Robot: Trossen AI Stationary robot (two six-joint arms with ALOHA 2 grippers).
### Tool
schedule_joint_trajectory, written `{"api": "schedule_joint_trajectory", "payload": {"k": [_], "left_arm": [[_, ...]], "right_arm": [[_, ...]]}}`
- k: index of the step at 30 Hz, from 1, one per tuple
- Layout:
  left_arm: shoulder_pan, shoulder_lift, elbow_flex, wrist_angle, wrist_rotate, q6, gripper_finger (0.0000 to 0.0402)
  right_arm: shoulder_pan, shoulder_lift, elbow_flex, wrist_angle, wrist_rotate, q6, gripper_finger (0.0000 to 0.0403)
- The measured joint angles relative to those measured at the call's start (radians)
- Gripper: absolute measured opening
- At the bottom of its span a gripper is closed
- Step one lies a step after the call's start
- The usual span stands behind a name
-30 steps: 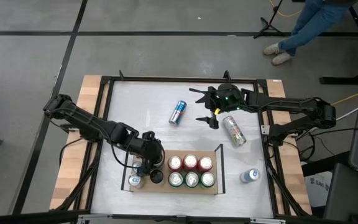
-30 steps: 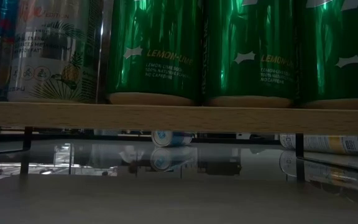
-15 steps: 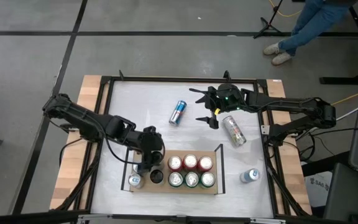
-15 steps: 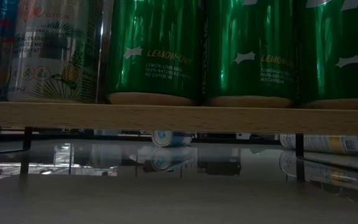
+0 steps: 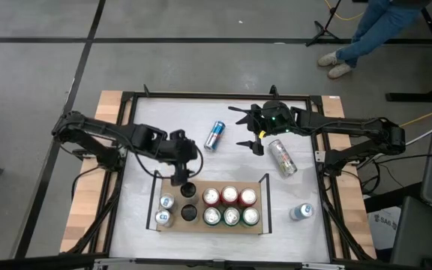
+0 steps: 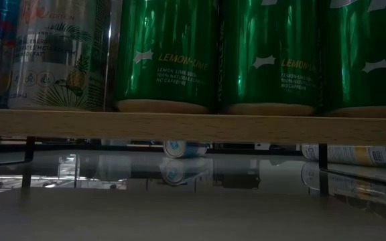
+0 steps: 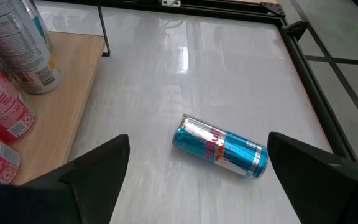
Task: Place canned beverage on shelf
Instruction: Put the white yellow soda can on the shelf aligned with the other white yellow soda can
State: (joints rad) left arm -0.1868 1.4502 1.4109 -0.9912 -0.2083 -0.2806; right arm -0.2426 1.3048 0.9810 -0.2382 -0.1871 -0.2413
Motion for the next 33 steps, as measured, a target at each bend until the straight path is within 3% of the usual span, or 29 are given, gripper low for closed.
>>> {"api": "schedule_joint_trajectory", "payload": {"k": [11,33], "left_arm": [[0.019,0.008,-0.090,0.028,0.113,-0.006,0.0337],[-0.072,0.010,-0.126,0.143,0.128,-0.132,0.0337]], "right_arm": [[0.000,0.000,0.000,0.000,0.000,0.000,0.0372],[0.000,0.000,0.000,0.000,0.000,0.000,0.0372]]}}
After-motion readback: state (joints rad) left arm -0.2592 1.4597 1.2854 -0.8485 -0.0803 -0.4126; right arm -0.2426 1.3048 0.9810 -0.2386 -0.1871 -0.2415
